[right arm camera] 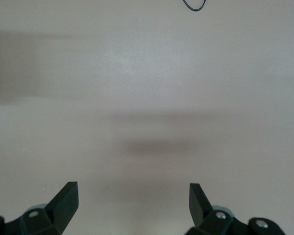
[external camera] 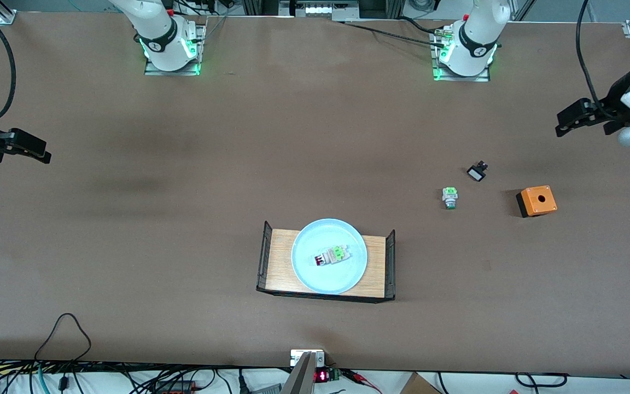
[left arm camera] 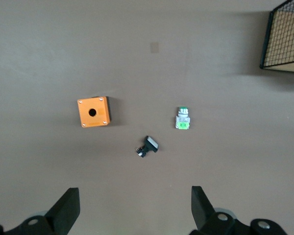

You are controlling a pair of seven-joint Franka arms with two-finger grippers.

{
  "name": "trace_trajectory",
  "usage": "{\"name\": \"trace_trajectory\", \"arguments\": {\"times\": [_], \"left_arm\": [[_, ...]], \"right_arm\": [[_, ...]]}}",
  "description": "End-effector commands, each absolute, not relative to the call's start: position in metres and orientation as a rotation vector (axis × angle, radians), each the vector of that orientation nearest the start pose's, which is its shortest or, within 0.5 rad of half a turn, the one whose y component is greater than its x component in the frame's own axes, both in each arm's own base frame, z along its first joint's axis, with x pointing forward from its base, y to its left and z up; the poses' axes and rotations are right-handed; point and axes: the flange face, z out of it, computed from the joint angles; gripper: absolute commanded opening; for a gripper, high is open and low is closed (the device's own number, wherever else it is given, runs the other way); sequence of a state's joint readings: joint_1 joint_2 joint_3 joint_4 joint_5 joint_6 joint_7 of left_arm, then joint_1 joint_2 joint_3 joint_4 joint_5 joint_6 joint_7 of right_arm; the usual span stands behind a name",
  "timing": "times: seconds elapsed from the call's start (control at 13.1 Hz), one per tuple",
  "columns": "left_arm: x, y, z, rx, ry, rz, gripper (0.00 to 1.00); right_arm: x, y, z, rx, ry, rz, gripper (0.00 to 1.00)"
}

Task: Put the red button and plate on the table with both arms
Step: 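Move the left gripper toward the green-white button on the blue plate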

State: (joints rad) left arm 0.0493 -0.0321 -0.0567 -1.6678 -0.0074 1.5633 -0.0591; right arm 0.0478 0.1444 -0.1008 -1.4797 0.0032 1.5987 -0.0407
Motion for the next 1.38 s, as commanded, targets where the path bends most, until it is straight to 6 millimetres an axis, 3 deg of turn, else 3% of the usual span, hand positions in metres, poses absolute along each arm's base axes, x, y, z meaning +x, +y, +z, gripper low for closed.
{"name": "trace_trajectory", "arguments": {"times": [0.0, 0.08, 0.23, 0.46, 0.69, 1.0, 1.07, 1.3], "left_arm": [[0.546, -0.025, 0.578, -3.154, -0.042, 0.217, 1.00], [0.549, -0.032, 0.572, -3.147, -0.037, 0.234, 1.00], [0.565, -0.047, 0.567, -3.126, -0.312, 0.233, 1.00], [0.608, -0.119, 0.554, -3.034, -0.817, 0.228, 1.00], [0.638, -0.206, 0.540, -2.870, -1.304, 0.207, 1.00], [0.660, -0.310, 0.526, -2.669, -1.852, 0.138, 1.00], [0.662, -0.333, 0.522, -2.645, -1.969, 0.090, 1.00], [0.669, -0.371, 0.497, -2.519, -2.230, -0.032, 1.00]], "right_arm": [[0.595, -0.026, 0.591, -3.170, 0.027, 0.023, 1.00], [0.595, -0.026, 0.591, -3.170, 0.027, 0.023, 1.00], [0.595, -0.026, 0.591, -3.170, 0.027, 0.023, 1.00], [0.595, -0.026, 0.591, -3.170, 0.027, 0.020, 1.00], [0.595, -0.026, 0.591, -3.170, 0.027, 0.020, 1.00], [0.595, -0.026, 0.591, -3.170, 0.029, 0.020, 1.00], [0.595, -0.026, 0.591, -3.170, 0.027, 0.020, 1.00], [0.595, -0.026, 0.590, -3.170, 0.029, 0.018, 1.00]]}}
